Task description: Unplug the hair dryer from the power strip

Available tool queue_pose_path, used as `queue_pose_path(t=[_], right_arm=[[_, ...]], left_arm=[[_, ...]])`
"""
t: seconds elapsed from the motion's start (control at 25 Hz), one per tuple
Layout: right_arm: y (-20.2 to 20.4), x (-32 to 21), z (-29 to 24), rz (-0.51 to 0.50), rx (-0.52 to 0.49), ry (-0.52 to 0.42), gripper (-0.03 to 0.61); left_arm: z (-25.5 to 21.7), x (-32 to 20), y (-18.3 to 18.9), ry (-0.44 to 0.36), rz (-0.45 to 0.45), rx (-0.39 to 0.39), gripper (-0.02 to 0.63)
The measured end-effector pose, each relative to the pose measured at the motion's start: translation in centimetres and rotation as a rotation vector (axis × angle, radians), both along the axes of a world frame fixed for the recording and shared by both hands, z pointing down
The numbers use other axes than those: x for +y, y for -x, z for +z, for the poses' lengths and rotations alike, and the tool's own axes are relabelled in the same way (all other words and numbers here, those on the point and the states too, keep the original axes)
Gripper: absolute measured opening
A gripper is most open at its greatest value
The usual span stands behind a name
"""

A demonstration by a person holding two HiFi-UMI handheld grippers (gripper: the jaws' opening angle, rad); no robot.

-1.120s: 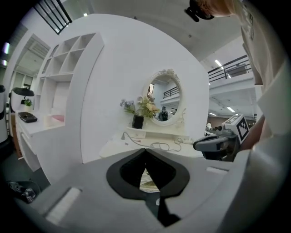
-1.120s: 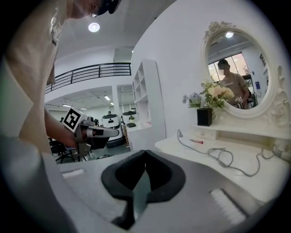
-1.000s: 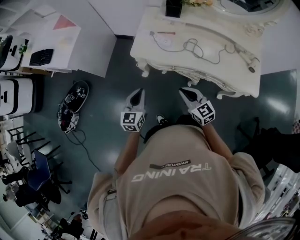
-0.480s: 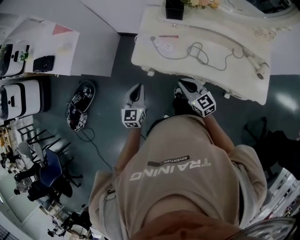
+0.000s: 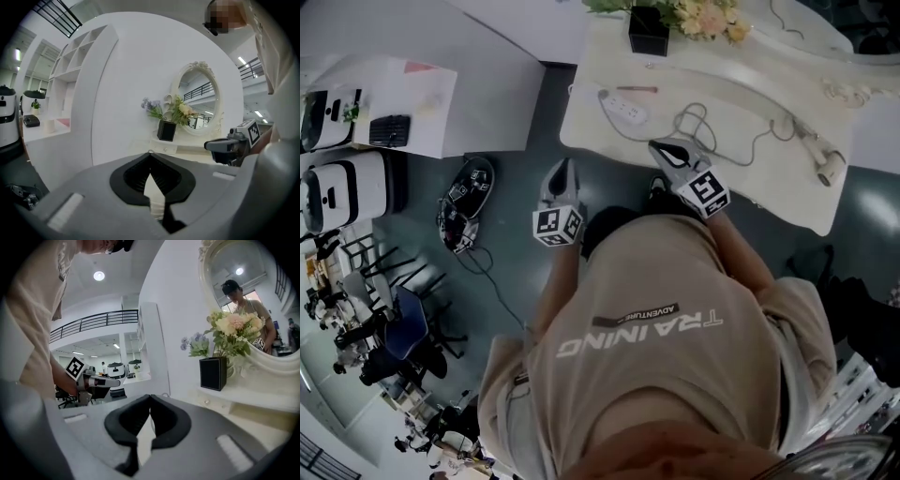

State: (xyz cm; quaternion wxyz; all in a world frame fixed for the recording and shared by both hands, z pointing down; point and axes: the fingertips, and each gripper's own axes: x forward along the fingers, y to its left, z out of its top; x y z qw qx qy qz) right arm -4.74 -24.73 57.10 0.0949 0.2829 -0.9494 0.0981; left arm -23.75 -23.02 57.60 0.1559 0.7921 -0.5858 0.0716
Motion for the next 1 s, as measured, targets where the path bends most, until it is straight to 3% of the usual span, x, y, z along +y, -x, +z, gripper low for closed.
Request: queue_pose_path(t=[0.16,0.48,0.8,1.0], right_arm=[[0.3,-2.3,1.1,0.000,0.019,0.030,0.005],[2.4,-5.4,2.5,0.078,0.087,0.079,0.005],[4.7,-10.2,3.3,0.316,0.159,0.124,0.005],[6.3,-11.6,5.3,0.419,0.197,0.204,0.005]], left_arm=[[0.1,-2.8,-0.7,0.003,0.043,-0.023,0.006],[2.4,-7.7,-1.2,0.028,0.229,-0.059,0.006],[3.9,-13.7,0.1,0.028,0.501,-0.092,0.006],[5.1,-15.5,-0.7,0.006,0.687,-0.094,0.006]])
